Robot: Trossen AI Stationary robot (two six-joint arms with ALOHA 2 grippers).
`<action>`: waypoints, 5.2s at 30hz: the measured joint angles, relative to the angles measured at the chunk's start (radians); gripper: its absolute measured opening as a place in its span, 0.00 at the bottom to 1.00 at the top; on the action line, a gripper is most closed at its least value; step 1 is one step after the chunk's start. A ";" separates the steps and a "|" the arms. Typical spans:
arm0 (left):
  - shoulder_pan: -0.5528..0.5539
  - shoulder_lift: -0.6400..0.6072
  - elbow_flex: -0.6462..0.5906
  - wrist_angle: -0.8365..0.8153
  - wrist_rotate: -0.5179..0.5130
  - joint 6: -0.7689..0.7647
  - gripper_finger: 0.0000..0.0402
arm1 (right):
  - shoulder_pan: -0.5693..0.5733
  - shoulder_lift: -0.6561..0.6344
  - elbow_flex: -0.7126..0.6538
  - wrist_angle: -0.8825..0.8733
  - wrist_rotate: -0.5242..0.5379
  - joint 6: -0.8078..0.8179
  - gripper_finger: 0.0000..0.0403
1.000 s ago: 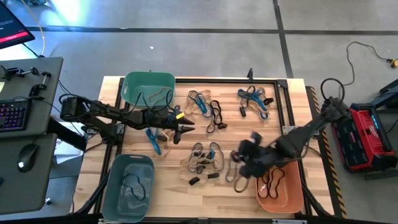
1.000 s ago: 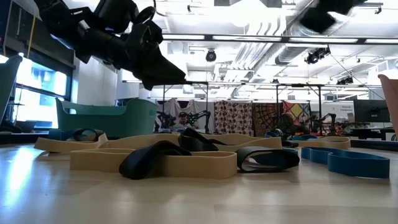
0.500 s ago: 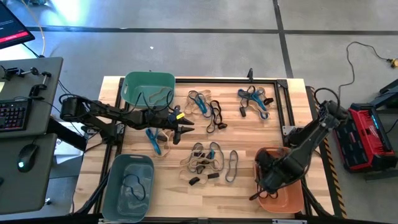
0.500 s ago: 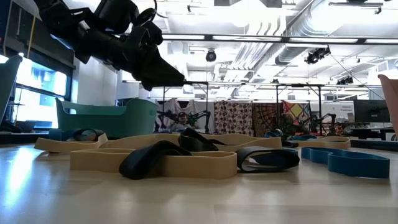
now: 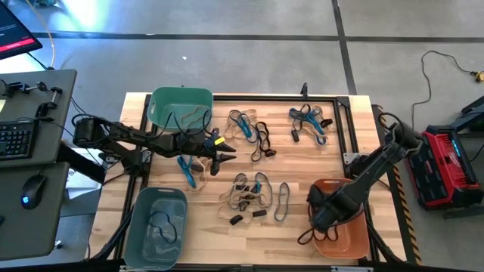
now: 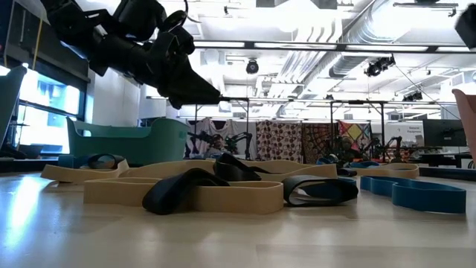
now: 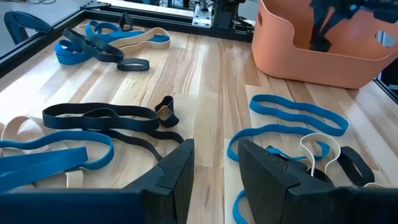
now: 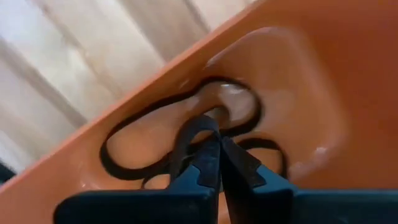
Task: Sort rubber bands into baskets
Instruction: Put the black rubber band into the orange bin
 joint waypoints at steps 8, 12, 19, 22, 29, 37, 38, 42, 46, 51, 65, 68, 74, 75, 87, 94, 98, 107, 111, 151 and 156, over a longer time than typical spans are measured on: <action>0.000 0.000 0.000 0.000 0.000 -0.001 0.29 | 0.076 -0.041 -0.161 0.156 -0.108 -0.010 0.00; 0.000 0.000 0.000 0.000 0.000 -0.001 0.29 | 0.094 -0.041 -0.211 0.242 -0.166 -0.024 0.00; 0.000 0.000 0.000 0.000 0.000 0.000 0.29 | 0.099 -0.041 -0.180 0.238 -0.222 -0.013 0.03; 0.002 0.000 0.000 0.001 0.000 0.009 0.29 | 0.098 -0.041 -0.142 0.185 -0.229 -0.014 0.10; 0.002 0.000 0.000 -0.006 0.000 0.022 0.29 | 0.074 -0.041 -0.034 -0.005 -0.231 -0.045 0.28; 0.002 0.000 0.000 -0.022 -0.008 0.074 0.29 | -0.041 -0.071 0.096 -0.160 -0.065 -0.214 0.17; 0.002 0.000 0.000 -0.021 -0.013 0.083 0.29 | -0.065 -0.086 0.105 -0.171 -0.050 -0.240 0.11; 0.003 0.000 0.000 -0.022 -0.019 0.087 0.29 | -0.181 -0.161 0.114 -0.166 0.026 -0.327 0.03; 0.003 0.000 0.000 -0.022 -0.020 0.086 0.29 | -0.311 -0.205 0.110 -0.157 0.081 -0.471 0.01; 0.003 0.000 0.000 -0.022 -0.020 0.087 0.29 | -0.496 -0.205 0.110 -0.096 0.164 -0.677 0.02; 0.003 0.000 0.000 -0.022 -0.021 0.105 0.29 | -1.002 -0.086 0.109 0.048 0.310 -0.969 0.14; 0.003 0.000 0.000 -0.024 -0.021 0.106 0.29 | -1.069 -0.013 0.109 0.093 0.312 -0.985 0.22; 0.003 0.000 0.000 -0.039 -0.021 0.105 0.29 | -1.166 0.131 0.108 0.168 0.341 -0.950 0.35; 0.003 0.000 0.000 -0.042 -0.021 0.106 0.29 | -1.180 0.151 0.108 0.179 0.341 -0.941 0.37; 0.003 0.000 0.000 -0.044 -0.021 0.105 0.29 | -1.293 0.247 0.108 0.294 0.415 -0.904 0.40; 0.002 0.000 0.000 -0.050 -0.020 0.102 0.29 | -1.327 0.250 0.108 0.320 0.409 -0.896 0.40; 0.002 0.000 0.000 -0.052 -0.020 0.102 0.29 | -1.333 0.281 0.108 0.323 0.384 -0.878 0.40; 0.002 0.000 0.000 -0.072 -0.020 0.078 0.29 | -1.333 0.377 0.108 0.379 0.383 -0.900 0.34; 0.002 0.000 0.000 -0.082 -0.020 0.078 0.29 | -1.333 0.377 0.108 0.383 0.364 -0.934 0.16; 0.002 0.000 0.000 -0.082 -0.020 0.078 0.29 | -0.546 -0.338 0.113 0.071 0.549 -0.433 0.00; 0.002 0.000 0.000 -0.082 -0.020 0.078 0.29 | -0.375 -0.347 0.113 0.066 0.557 -0.337 0.00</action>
